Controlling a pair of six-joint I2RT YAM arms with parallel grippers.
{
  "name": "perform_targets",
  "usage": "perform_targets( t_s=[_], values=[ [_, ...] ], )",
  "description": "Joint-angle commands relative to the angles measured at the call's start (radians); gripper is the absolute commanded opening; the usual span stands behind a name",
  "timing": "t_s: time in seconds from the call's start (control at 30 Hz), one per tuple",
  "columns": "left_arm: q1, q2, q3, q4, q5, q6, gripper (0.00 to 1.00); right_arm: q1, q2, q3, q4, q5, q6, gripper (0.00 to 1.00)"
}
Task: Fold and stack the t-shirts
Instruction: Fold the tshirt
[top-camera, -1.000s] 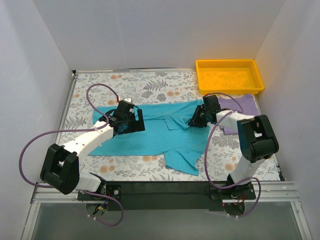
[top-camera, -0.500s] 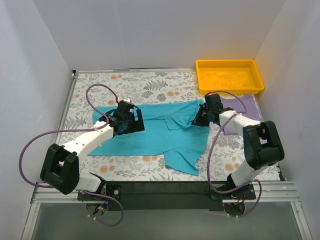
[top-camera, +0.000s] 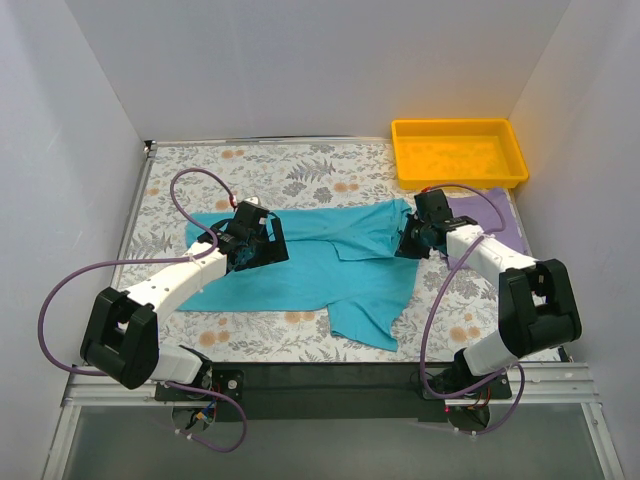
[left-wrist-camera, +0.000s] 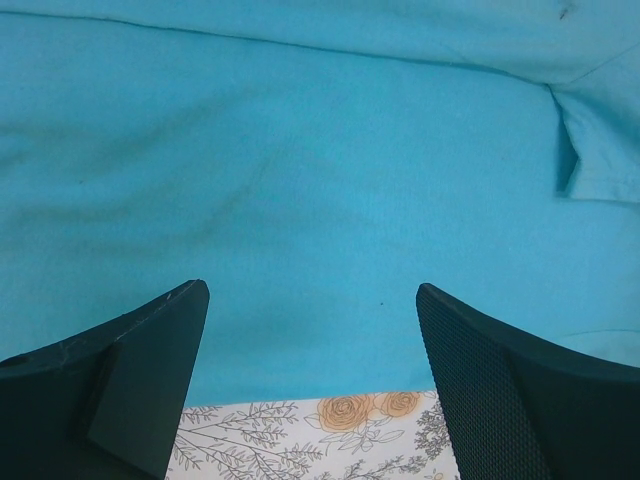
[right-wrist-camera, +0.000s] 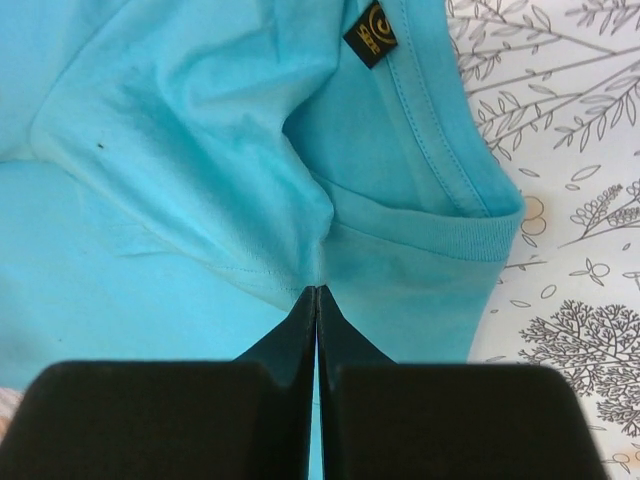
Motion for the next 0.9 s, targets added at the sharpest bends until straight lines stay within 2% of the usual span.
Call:
perform_targets(
  t_s=[0.0,0.17,0.37,0.4,0.5,0.73,0.87],
  values=[
    [-0.005,-0.007,0.025,-0.020,-0.021,-0.010,0.79,0.012,-0.013,-0.023,-0.035,0.010,-0.009,0.01],
    [-0.005,-0.004,0.039,-0.024,-0.021,-0.010,0.78,0.055,0.025,0.005,-0.037,-0.008,-0.012,0.01],
    [-0.005,-0.001,0.048,-0.038,-0.025,-0.017,0.79,0.068,0.038,0.025,-0.063,0.009,-0.041,0.17],
    [-0.005,-0.004,0.046,-0.040,-0.031,-0.019,0.79,0.078,0.032,0.034,-0.064,0.027,-0.076,0.23],
    [-0.005,-0.004,0.043,-0.047,-0.047,-0.029,0.79,0.133,0.009,0.090,-0.048,0.093,-0.184,0.30],
    [0.000,0.012,0.051,-0.072,-0.091,-0.048,0.78,0.292,0.033,0.202,0.052,0.109,-0.395,0.31],
    [0.024,0.009,0.053,-0.101,-0.125,-0.068,0.78,0.366,0.132,0.273,0.070,0.087,-0.446,0.29]
  ],
)
